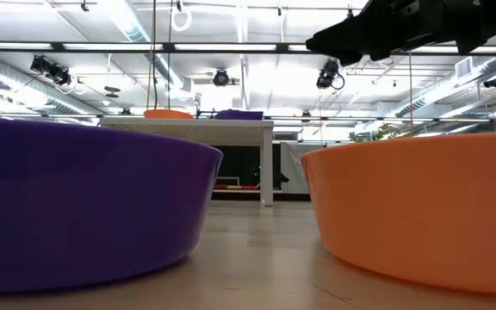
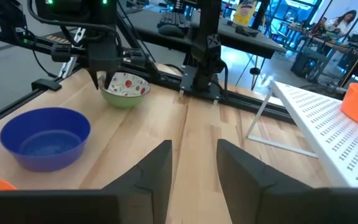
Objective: Pick & Place Mini bowls
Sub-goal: Put the red pattern bowl on the shelf
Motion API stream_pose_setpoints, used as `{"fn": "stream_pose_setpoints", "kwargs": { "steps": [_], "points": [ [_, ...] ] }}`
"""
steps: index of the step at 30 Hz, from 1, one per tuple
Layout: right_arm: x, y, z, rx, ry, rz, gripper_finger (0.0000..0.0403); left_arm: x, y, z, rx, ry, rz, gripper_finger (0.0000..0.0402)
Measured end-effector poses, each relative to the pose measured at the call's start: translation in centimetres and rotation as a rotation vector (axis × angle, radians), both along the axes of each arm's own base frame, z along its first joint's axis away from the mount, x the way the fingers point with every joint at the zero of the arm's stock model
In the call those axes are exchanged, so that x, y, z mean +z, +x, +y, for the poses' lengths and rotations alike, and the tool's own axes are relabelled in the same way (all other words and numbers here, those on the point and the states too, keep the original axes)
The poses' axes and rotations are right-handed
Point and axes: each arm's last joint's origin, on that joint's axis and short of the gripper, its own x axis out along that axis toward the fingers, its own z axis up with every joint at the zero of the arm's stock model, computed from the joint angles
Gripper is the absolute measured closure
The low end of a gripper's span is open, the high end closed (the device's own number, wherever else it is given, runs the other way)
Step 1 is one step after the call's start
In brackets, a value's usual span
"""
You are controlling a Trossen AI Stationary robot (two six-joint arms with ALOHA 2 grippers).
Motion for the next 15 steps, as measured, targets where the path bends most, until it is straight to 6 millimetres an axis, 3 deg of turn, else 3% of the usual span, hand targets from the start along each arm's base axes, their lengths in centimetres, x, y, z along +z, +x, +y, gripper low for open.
{"fn": "stream_pose_setpoints", "kwargs": {
  "steps": [4,9,15],
  "points": [
    [0.0,0.0,0.0,-0.004,0.019,0.005,0.0273,0.4,0.1,0.5,-0.001,0.027,0.005,0.0381],
    [-0.1,0.0,0.0,-0.004,0.021,0.011,0.0273,1.3,0.8,1.0,0.006,0.062,0.042,0.0386],
    [-0.3,-0.1,0.0,-0.006,0.027,0.029,0.0273,5.6,3.0,1.9,-0.058,0.098,0.030,0.0390]
  ]
}}
